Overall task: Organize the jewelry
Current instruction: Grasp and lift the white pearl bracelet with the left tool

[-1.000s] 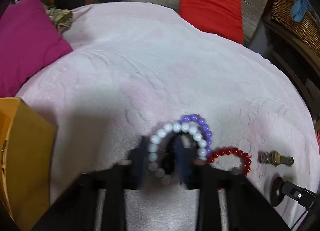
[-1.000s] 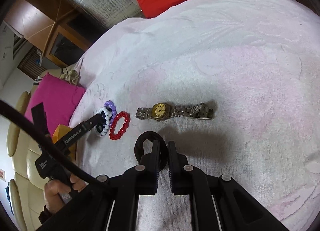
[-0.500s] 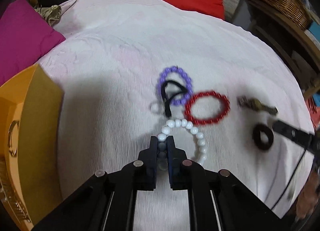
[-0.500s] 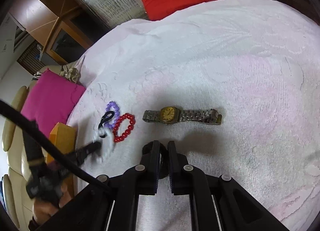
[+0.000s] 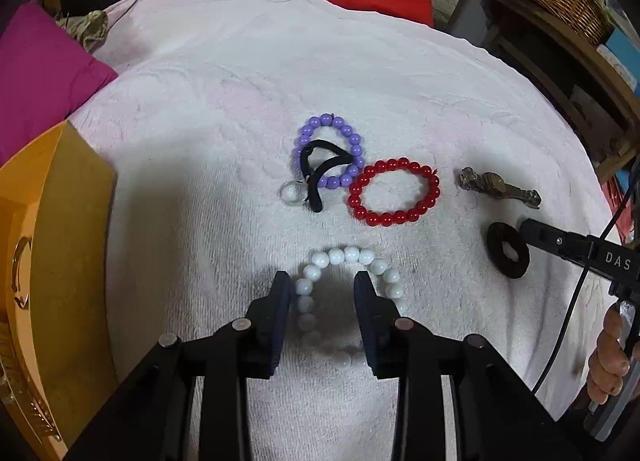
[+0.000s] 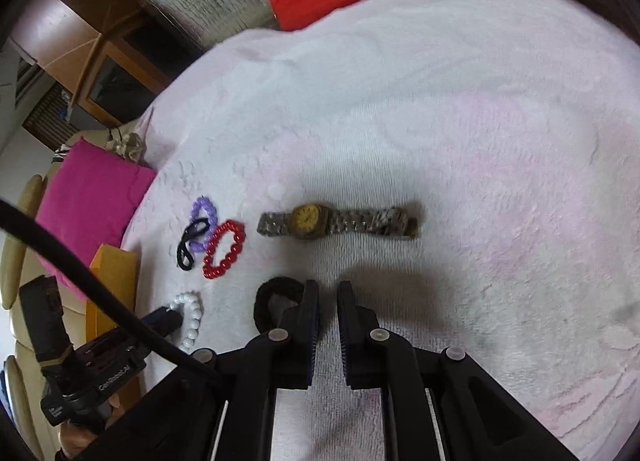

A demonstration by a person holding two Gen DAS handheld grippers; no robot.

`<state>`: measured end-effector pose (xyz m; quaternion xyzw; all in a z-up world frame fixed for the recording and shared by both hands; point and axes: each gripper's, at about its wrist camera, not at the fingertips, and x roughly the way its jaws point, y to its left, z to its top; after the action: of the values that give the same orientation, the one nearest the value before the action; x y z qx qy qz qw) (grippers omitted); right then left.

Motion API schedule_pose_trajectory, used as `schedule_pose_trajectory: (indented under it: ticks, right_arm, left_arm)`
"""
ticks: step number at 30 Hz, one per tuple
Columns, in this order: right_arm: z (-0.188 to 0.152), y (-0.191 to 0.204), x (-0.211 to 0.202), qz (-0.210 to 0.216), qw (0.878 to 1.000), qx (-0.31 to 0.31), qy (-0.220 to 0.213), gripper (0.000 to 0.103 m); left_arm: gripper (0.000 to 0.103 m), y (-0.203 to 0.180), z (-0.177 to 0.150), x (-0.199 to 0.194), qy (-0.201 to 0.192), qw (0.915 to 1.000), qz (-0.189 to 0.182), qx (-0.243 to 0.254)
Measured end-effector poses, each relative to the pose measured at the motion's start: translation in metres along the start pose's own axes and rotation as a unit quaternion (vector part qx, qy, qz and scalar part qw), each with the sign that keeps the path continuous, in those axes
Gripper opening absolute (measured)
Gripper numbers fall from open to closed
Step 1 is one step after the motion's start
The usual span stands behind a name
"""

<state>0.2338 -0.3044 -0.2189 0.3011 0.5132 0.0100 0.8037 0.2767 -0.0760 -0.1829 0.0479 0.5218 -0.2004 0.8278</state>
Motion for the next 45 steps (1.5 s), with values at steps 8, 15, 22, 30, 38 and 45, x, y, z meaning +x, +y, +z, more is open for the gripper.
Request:
schedule_pose_trajectory:
  ticks: [8, 15, 22, 30, 38, 45]
  right_arm:
    - [-0.004, 0.014, -0.001, 0.003, 0.999, -0.034, 0.000, 0.031]
    - [-0.014, 0.030, 0.006, -0.064, 0.993, -0.097, -0.016, 0.013]
    - [-0.010, 0.027, -0.002, -0.065, 0.993, -0.083, -0.048, 0.009]
    - [-0.007, 0.021, 0.005, -0.064, 0.995, -0.071, -0.031, 0.009]
    - [-0.008, 0.021, 0.006, -0.067, 0.995, -0.075, -0.030, 0.009]
    - [-0.009, 0.022, 0.007, -0.069, 0.994, -0.082, -0.030, 0.009]
  left_arm:
    - [0.033, -0.003, -0.003, -0.004, -0.003, 0.9997, 0.009, 0.022]
    - [0.021, 0.000, -0.005, -0.003, 0.000, 0.9995, 0.001, 0.031]
    - [0.021, -0.009, -0.010, -0.006, -0.002, 0.9990, -0.009, 0.043]
    - [0.028, -0.009, -0.011, -0.006, 0.004, 0.9991, -0.012, 0.041]
    - [0.047, -0.021, -0.017, -0.011, 0.010, 0.9982, -0.017, 0.056]
    - [0.067, -0.042, -0.019, -0.018, 0.008, 0.9973, -0.028, 0.067]
